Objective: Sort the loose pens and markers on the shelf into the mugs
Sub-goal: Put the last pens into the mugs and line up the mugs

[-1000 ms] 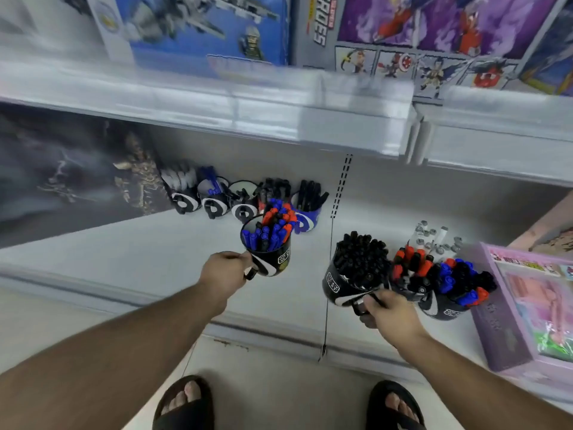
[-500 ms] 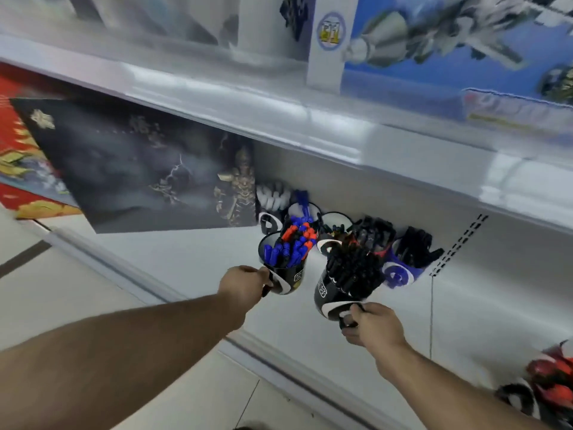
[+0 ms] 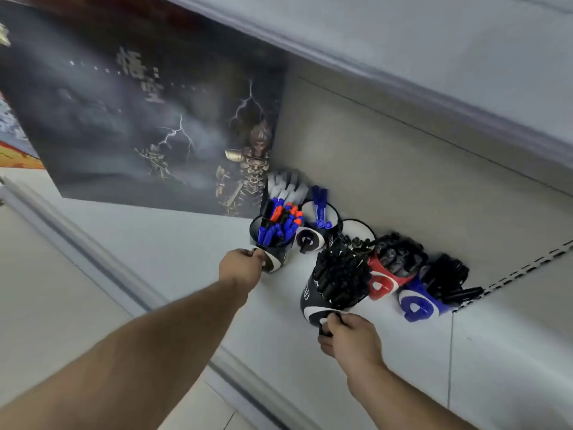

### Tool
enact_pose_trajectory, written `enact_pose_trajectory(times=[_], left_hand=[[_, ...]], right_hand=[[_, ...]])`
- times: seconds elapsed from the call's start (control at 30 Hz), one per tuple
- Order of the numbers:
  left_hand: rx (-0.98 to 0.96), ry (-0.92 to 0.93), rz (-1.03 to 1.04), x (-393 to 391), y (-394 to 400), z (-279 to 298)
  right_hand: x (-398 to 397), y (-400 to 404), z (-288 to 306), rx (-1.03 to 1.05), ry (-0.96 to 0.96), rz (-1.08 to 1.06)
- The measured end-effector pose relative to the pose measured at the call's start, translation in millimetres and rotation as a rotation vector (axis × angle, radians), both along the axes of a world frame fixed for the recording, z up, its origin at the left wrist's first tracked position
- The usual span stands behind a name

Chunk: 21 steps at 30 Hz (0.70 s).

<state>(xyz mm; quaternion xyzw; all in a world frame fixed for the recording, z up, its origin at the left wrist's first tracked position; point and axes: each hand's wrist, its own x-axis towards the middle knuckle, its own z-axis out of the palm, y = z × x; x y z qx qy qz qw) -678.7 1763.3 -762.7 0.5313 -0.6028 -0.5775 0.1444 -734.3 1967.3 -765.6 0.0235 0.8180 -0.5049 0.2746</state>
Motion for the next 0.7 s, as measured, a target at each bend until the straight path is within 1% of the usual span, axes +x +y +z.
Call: enact_pose_trajectory(times=[0.17, 0.33, 0.43, 0.6, 0.7], left_hand=[[-0.051, -0.006, -0.033, -9.8, -1.6, -7.6], [-0.092, -0.070, -0.079, -23.2, -4.4, -9.3], [-0.105, -0.092, -0.114, -28.1, -7.8, -10.1], [-0.117, -0.097, -0.168, -31.1, -13.9, -9.1], [-0.155, -0.123, -0.133, -23.9, -6.8, -4.0]], right_hand=[[-4.5, -33.5, -13.7, -0.050, -0.048, -0.027], [-16.5, -67.1, -16.6, -0.149, -0.154, -0.087], [-24.6, -77.8, -15.5, -0.135, -0.181, -0.090], [-25.7, -80.1, -16.9, -0.107, -0.165, -0.034], [-23.8, -72.3, -6.1, -0.064, -0.120, 0.025]])
